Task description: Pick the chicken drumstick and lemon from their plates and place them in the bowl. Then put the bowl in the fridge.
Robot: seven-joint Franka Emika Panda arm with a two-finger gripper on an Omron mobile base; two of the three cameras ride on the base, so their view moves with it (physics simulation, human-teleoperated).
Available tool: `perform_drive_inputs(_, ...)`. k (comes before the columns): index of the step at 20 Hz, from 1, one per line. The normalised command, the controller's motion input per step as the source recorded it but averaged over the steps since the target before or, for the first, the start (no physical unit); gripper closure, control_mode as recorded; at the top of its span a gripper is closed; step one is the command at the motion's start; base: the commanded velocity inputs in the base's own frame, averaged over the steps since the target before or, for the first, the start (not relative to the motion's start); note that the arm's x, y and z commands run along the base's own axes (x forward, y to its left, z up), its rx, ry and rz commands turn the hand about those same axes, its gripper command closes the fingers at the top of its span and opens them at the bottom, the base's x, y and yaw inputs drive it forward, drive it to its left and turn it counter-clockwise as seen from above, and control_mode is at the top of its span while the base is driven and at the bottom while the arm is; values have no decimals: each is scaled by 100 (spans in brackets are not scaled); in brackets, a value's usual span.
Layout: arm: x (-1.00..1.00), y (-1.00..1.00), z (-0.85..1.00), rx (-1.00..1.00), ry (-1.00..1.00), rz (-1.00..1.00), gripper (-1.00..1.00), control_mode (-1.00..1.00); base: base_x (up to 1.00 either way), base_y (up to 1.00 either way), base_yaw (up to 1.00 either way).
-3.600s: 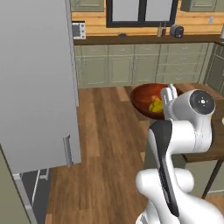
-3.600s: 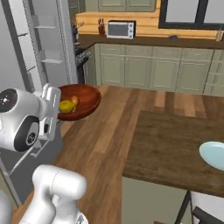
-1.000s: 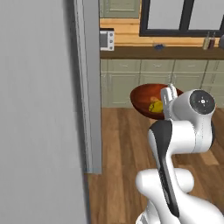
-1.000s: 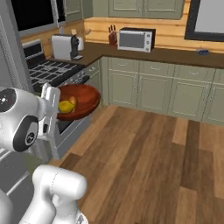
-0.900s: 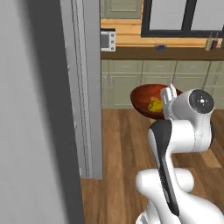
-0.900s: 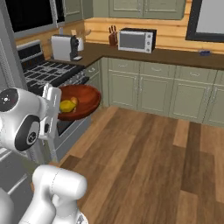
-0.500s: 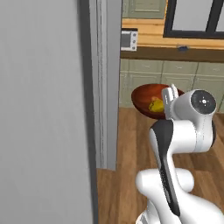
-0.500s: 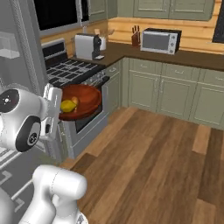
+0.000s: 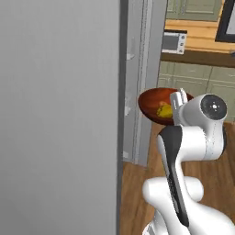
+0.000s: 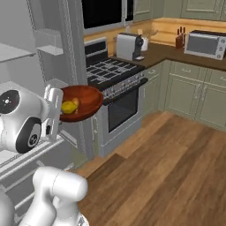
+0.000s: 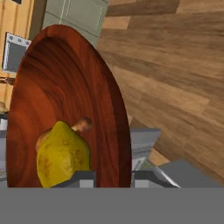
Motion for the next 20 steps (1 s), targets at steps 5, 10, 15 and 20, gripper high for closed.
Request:
perform_drive_inputs(5, 0, 0, 0, 0, 0, 0, 100, 100, 17, -29, 57)
perform_drive_inputs(10, 0, 0, 0, 0, 0, 0, 100, 100, 34, -39, 59)
perform_drive_inputs(15, 0, 0, 0, 0, 0, 0, 100, 100, 23, -29, 61)
perform_drive_inputs(20, 0, 0, 0, 0, 0, 0, 100, 100, 34, -41, 64)
